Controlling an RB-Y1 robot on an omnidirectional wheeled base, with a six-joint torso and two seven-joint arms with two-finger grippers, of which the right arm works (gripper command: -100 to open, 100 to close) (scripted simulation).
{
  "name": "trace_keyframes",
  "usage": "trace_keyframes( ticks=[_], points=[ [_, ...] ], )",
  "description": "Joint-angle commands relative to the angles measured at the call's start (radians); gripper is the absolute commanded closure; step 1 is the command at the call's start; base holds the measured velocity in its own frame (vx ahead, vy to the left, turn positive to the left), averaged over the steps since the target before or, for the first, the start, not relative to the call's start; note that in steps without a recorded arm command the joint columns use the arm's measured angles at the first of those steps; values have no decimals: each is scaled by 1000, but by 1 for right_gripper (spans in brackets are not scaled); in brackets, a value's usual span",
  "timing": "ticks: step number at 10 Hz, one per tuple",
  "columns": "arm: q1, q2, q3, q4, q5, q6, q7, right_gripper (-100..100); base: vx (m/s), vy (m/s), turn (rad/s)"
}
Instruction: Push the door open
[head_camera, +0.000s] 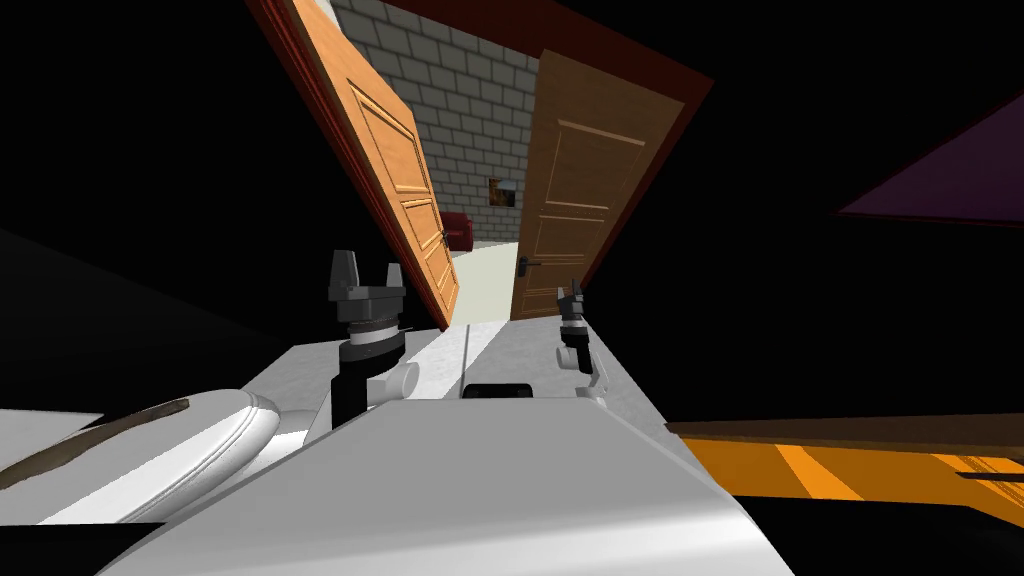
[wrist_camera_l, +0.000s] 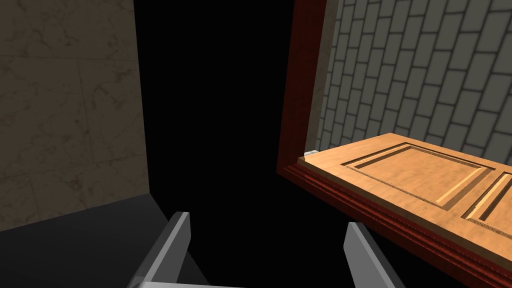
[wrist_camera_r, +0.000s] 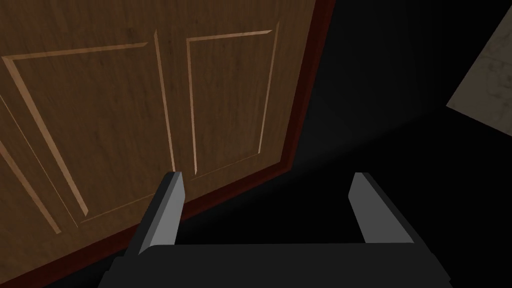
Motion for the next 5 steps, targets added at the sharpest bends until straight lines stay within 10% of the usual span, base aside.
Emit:
trace_keyframes(
  ticks=[1,5],
  points=[
    [-33,-6,2,50,12,2,-13,-100,85,-6,5],
    [-76,-18,2,147,25,1,-30,-100,66,-8,3]
  ],
)
